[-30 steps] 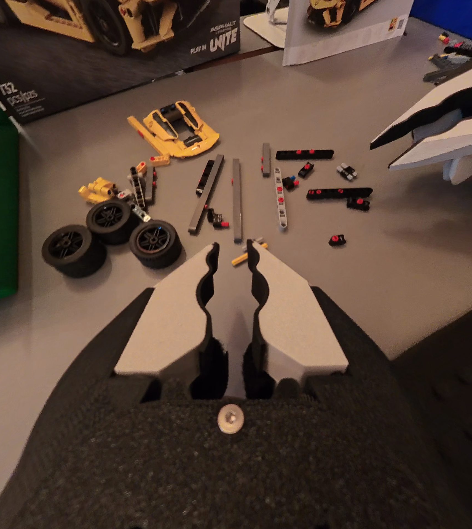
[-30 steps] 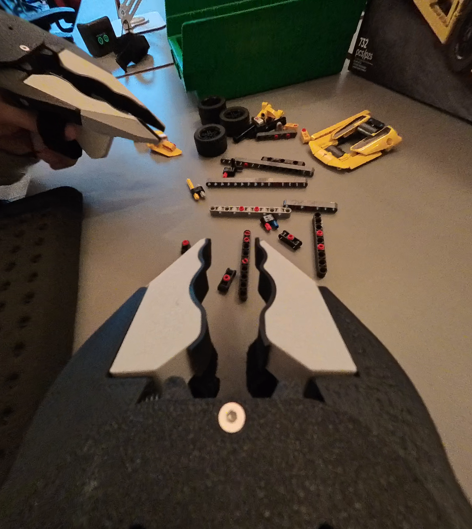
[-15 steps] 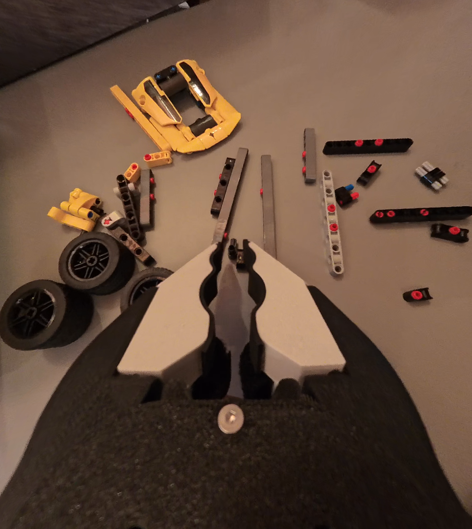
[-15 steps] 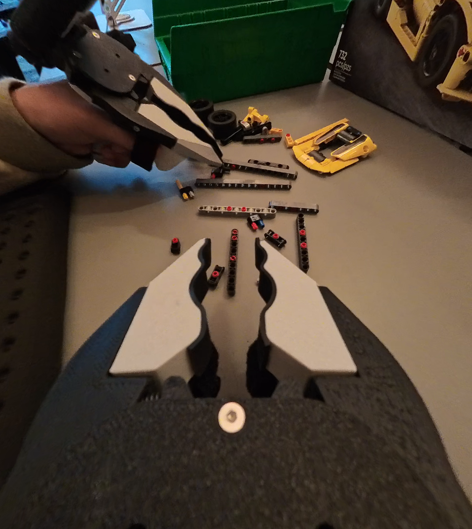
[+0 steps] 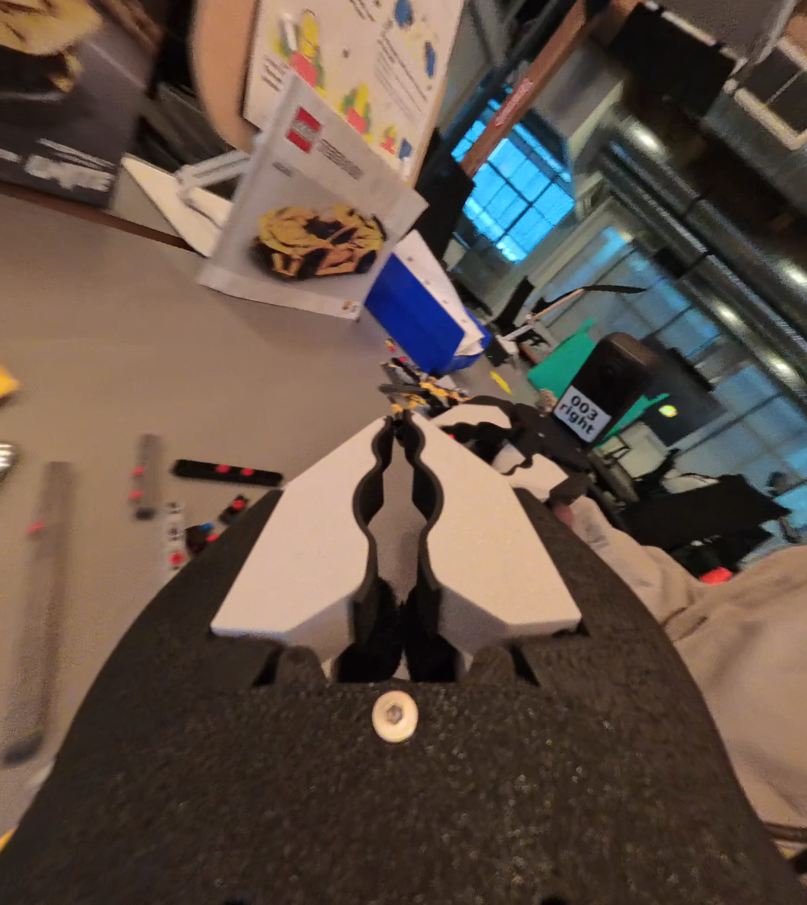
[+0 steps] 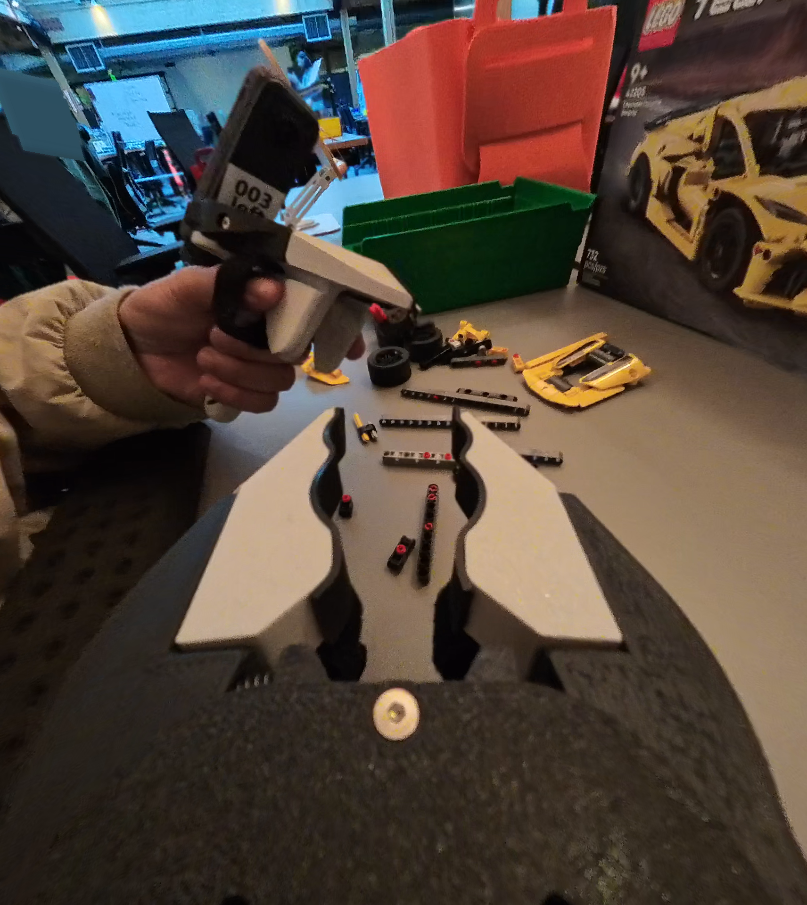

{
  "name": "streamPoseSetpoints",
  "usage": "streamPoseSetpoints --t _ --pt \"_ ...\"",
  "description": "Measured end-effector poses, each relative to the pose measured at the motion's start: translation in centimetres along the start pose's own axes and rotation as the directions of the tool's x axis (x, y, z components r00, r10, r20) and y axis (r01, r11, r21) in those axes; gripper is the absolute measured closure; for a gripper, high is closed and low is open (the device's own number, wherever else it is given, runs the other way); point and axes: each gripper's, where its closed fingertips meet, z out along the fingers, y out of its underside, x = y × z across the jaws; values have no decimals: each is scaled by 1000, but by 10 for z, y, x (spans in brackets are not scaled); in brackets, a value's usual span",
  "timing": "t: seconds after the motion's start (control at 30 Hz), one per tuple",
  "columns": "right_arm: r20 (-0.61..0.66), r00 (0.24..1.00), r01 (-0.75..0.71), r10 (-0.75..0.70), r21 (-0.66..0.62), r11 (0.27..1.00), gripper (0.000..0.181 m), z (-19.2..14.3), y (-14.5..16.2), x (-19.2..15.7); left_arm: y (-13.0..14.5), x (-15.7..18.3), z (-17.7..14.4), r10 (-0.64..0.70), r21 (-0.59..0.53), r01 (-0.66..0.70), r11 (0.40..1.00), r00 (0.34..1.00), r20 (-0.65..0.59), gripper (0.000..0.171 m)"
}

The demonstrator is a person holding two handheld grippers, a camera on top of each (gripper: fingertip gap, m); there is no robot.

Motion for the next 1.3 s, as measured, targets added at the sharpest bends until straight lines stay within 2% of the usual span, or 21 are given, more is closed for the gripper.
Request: streamPoseSetpoints --t 0.1,0.17,0.23,0.3,0.4,0.47,0.57,0.63,0.73,0.8,0.97,1.0,1.1,1.17,1.3 --pt "-34 997 64 -64 4 998 137 -1 -4 -4 4 23 13 -47 55 54 997 992 -114 168" --pt "-76 991 111 -107 50 993 135 -7 -15 -3 11 26 20 -50 55 57 997 992 -113 168" --pt "-125 982 152 -144 57 987 137 -12 -20 1 15 27 23 23 76 -17 997 997 -80 169" --pt "-128 987 104 -97 44 994 145 -12 -17 3 17 27 25 176 101 -175 980 984 -6 168" --pt "-1 994 -109 109 46 993 146 -9 -11 -3 18 31 25 473 89 -484 871 873 120 168" --pt "48 984 -174 171 63 983 143 -9 -14 -5 17 36 24 577 75 -594 801 800 164 168" --pt "11 990 -138 137 42 990 150 -7 -10 -5 21 37 27 654 42 -674 738 729 203 168" --pt "-11 991 -134 134 18 991 165 -4 -7 -5 26 39 30 693 25 -714 699 686 223 168" --pt "-66 988 -139 141 36 990 173 -8 -9 4 28 36 32 788 -42 -812 582 551 274 168" --pt "-117 988 -100 100 0 995 174 -10 -5 10 33 30 34 814 -96 -833 545 499 296 169" --pt "-232 970 50 -68 -82 995 174 -12 0 16 34 26 37 776 -116 -789 603 546 315 166" --pt "-241 967 59 -80 -92 994 174 -12 1 17 34 25 37 754 -107 -766 633 579 311 164" --pt "-266 951 128 -156 -120 984 175 -13 2 20 37 22 39 622 -58 -629 775 743 249 163" --pt "-278 941 163 -192 -125 979 175 -13 1 20 38 23 39 523 -28 -528 849 832 186 163" --pt "-266 939 188 -217 -130 974 175 -11 1 16 37 24 38 439 -1 -443 897 888 136 166"
